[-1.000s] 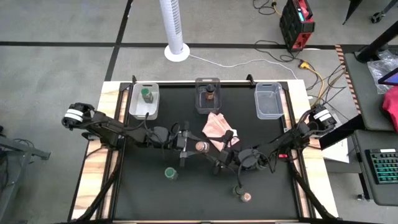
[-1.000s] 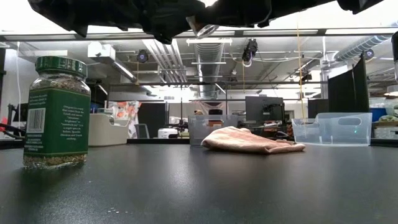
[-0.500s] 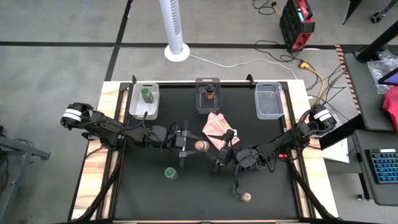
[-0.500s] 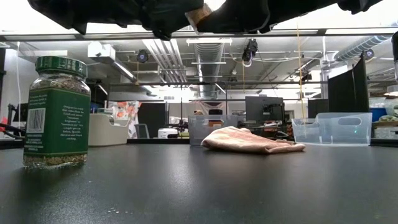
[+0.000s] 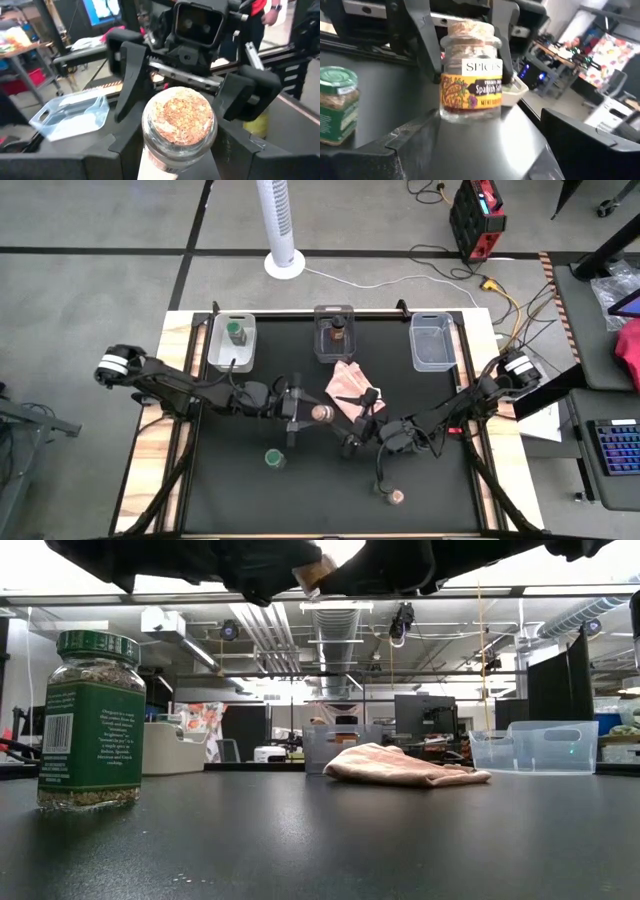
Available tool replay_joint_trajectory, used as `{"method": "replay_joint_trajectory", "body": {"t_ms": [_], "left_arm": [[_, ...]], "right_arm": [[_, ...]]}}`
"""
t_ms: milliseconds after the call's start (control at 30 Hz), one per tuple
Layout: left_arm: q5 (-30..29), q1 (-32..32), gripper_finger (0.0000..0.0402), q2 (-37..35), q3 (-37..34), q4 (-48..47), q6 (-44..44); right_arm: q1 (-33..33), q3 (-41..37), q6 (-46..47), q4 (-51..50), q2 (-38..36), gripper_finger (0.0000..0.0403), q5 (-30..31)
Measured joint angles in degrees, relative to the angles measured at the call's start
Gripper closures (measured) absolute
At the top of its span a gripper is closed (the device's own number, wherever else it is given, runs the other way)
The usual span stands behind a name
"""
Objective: Sort spices by type
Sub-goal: Put the left brown seasoning bottle into the transparent bin
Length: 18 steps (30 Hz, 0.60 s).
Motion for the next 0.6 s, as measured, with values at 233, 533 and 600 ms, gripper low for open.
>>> {"method": "replay_joint_trajectory", "body": {"t_ms": [233, 533, 600], "left_arm": [[-3.19, -0.01, 0.0223, -4.58, 0.0, -12.82, 0.02], [-6.17, -0.05, 0.0223, -8.63, 0.0, -25.86, -1.45], [-6.27, -0.01, 0.0223, -8.74, 0.0, -26.87, -1.79]], "right_arm": [[-0.02, 0.0, 8.88, -8.1, -1.78, 0.0071, 1.49], [-0.02, 0.93, 12.56, -15.83, -2.0, 0.0077, 2.61], [-0.02, 2.28, 12.54, -18.07, -2.0, 0.0078, 2.65]]}}
